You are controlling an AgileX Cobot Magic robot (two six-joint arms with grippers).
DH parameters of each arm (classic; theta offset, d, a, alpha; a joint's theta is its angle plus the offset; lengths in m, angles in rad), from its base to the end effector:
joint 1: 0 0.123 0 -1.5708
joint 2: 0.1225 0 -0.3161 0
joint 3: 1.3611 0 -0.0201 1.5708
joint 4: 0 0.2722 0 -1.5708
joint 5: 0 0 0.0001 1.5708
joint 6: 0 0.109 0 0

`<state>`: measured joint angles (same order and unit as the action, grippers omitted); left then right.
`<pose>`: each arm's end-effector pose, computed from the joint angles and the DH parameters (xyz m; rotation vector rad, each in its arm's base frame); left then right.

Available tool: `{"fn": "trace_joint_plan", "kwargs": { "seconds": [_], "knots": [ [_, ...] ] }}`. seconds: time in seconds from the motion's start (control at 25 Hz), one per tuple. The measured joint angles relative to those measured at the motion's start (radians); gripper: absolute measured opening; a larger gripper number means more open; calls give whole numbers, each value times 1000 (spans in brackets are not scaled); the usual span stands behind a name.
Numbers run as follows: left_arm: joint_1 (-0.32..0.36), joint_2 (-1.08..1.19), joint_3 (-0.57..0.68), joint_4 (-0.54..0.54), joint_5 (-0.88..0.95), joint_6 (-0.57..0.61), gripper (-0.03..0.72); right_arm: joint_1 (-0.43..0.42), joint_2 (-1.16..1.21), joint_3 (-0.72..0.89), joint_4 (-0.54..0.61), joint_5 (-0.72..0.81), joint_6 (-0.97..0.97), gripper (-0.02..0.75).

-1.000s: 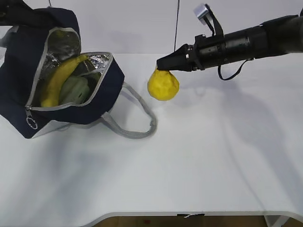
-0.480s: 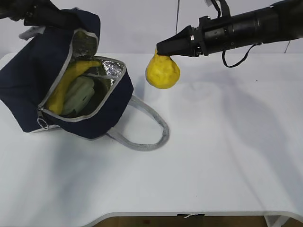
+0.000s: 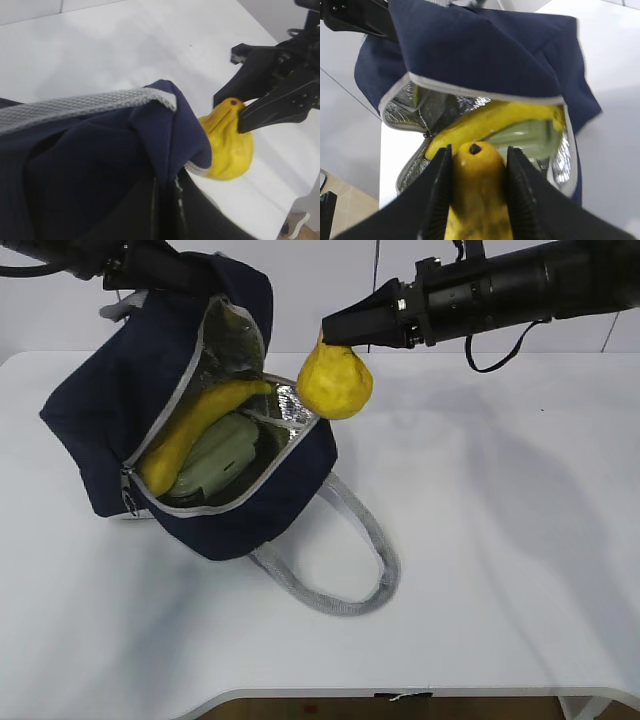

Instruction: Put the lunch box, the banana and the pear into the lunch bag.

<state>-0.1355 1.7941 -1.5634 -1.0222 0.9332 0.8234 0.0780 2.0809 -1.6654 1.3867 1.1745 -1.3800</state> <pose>0.4229 -0.1331 0.3469 0.5816 2.1627 -0.9152 0.4757 0.1364 0.2782 -0.8749 1.8467 1.1719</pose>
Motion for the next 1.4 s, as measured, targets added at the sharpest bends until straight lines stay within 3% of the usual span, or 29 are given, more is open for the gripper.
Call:
{"fn": "trace_joint_plan", "kwargs": {
  "seconds": [0.44,0.72,1.04,1.4],
  "knots": [
    [-113,0,0,-31,-15,0,-8,107,0,0,-5,-70,-2,261],
    [-120,0,0,-50,-20,-2,-8,133,24,0,-77,-85,6,261],
    [-122,0,0,-52,-21,-2,-8,137,68,-9,-218,-90,144,265],
    [-122,0,0,-52,-28,-2,-8,137,85,-11,-212,-81,235,433]
  ]
}}
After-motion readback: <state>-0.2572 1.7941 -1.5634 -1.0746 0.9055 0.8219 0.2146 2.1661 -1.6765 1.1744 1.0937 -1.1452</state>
